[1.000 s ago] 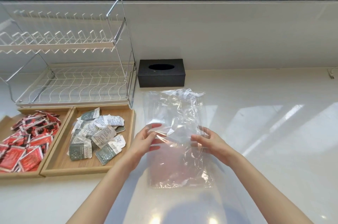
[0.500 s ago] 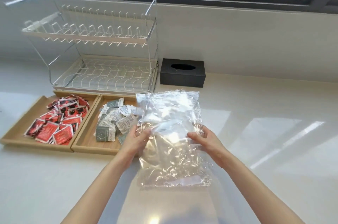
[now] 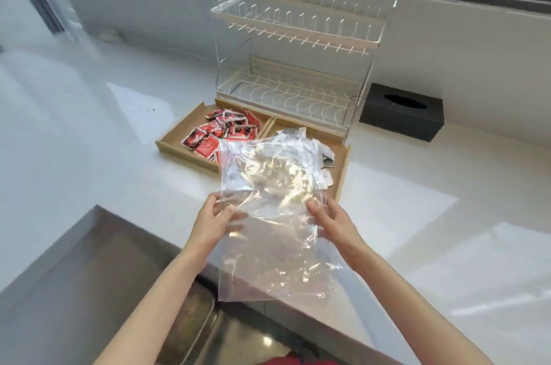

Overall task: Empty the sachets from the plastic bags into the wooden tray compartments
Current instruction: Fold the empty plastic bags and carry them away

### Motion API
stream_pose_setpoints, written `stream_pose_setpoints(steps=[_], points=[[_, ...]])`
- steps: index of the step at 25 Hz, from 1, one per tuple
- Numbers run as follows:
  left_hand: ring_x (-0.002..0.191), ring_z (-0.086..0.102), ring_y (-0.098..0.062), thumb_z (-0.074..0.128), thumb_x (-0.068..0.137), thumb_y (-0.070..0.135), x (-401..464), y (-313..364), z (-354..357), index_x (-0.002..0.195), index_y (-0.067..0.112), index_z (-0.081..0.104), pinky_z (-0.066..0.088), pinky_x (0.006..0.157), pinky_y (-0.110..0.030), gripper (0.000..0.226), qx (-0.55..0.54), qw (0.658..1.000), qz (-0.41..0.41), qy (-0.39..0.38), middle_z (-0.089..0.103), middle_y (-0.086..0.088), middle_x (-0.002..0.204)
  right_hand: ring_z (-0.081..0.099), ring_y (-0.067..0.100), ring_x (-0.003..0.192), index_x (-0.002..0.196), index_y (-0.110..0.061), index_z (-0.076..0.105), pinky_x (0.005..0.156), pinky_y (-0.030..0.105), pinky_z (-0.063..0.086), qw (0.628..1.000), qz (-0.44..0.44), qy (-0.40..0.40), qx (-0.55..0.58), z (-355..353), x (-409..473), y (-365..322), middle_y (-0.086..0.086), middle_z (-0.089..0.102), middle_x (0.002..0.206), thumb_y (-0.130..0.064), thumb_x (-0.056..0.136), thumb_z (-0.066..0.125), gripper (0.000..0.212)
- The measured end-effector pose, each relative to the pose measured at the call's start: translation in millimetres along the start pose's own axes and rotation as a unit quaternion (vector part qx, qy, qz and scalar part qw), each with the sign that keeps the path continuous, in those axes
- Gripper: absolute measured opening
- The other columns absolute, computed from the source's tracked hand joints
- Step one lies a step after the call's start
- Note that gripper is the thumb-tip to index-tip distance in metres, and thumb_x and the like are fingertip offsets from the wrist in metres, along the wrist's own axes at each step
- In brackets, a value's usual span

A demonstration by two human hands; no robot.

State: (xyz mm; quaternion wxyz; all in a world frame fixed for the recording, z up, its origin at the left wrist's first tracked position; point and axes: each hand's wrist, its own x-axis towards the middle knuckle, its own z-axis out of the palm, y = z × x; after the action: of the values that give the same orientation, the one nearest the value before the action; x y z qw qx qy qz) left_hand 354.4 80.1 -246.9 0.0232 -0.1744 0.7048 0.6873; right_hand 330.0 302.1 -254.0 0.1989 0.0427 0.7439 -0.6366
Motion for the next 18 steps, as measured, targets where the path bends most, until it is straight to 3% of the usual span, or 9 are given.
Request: stream_pose_setpoints(steps=[2, 5, 7, 11, 14, 18], points=[[0.079, 0.063, -0.018, 0.041, 0.092, 0.005, -19, -10, -38, 0.097, 0.022, 0.05, 0.055, 0.057, -0.019, 0.02, -0.009, 1.0, -0.002, 0.029, 0.058, 0.001, 0.099, 0.062, -0.007, 0.061, 0.12, -0.015, 0.049, 0.053, 0.01, 0.047, 1.0, -0.001, -0.013, 0.001, 39, -6, -1, -0.009, 0.064, 0.085, -0.03, 0.091, 0.049, 0.033], [0.091, 0.062, -0.022, 0.045, 0.091, 0.007, -43, -28, -87, 0.092, 0.027, 0.053, 0.052, 0.082, -0.037, 0.022, -0.01, 0.997, -0.014, 0.07, 0.06, -0.001, 0.097, 0.062, -0.005, 0.061, 0.118, -0.015, 0.049, 0.052, 0.011, 0.045, 1.0, 0.006, -0.026, -0.017, 89, -20, 6, -0.009, 0.065, 0.083, -0.029, 0.092, 0.048, 0.03], [0.096, 0.06, -0.02, 0.046, 0.09, 0.007, -62, -41, -116, 0.097, 0.023, 0.053, 0.047, 0.092, -0.039, 0.019, 0.001, 0.995, -0.021, 0.093, 0.062, 0.002, 0.097, 0.061, -0.005, 0.064, 0.117, -0.015, 0.049, 0.053, 0.009, 0.045, 0.999, 0.009, -0.036, -0.021, 121, -33, 11, -0.009, 0.064, 0.084, -0.027, 0.092, 0.048, 0.028], [0.1, 0.057, -0.018, 0.048, 0.09, 0.009, -95, -64, -164, 0.106, 0.014, 0.051, 0.042, 0.091, -0.03, 0.018, -0.002, 0.993, -0.038, 0.111, 0.062, 0.0, 0.102, 0.059, 0.009, 0.092, 0.122, -0.016, 0.048, 0.08, 0.02, 0.047, 0.997, 0.013, -0.04, -0.057, 174, -54, 24, 0.001, 0.062, 0.106, -0.033, 0.089, 0.052, 0.037], [0.105, 0.055, -0.016, 0.049, 0.089, 0.014, -114, -81, -194, 0.118, 0.009, 0.047, 0.039, 0.092, -0.028, 0.029, -0.007, 0.99, -0.066, 0.121, 0.058, -0.002, 0.114, 0.054, 0.02, 0.115, 0.124, -0.018, 0.05, 0.101, 0.042, 0.043, 0.996, 0.026, -0.039, -0.08, 205, -66, 39, 0.004, 0.058, 0.125, -0.044, 0.083, 0.056, 0.049], [0.098, 0.057, -0.018, 0.046, 0.09, 0.009, -134, -105, -224, 0.116, 0.01, 0.046, 0.041, 0.091, -0.033, 0.026, -0.032, 0.983, -0.105, 0.144, 0.061, -0.001, 0.107, 0.06, 0.019, 0.108, 0.115, -0.023, 0.055, 0.098, 0.047, 0.046, 0.994, 0.063, -0.056, -0.063, 240, -78, 52, 0.0, 0.062, 0.118, -0.04, 0.081, 0.059, 0.038]])
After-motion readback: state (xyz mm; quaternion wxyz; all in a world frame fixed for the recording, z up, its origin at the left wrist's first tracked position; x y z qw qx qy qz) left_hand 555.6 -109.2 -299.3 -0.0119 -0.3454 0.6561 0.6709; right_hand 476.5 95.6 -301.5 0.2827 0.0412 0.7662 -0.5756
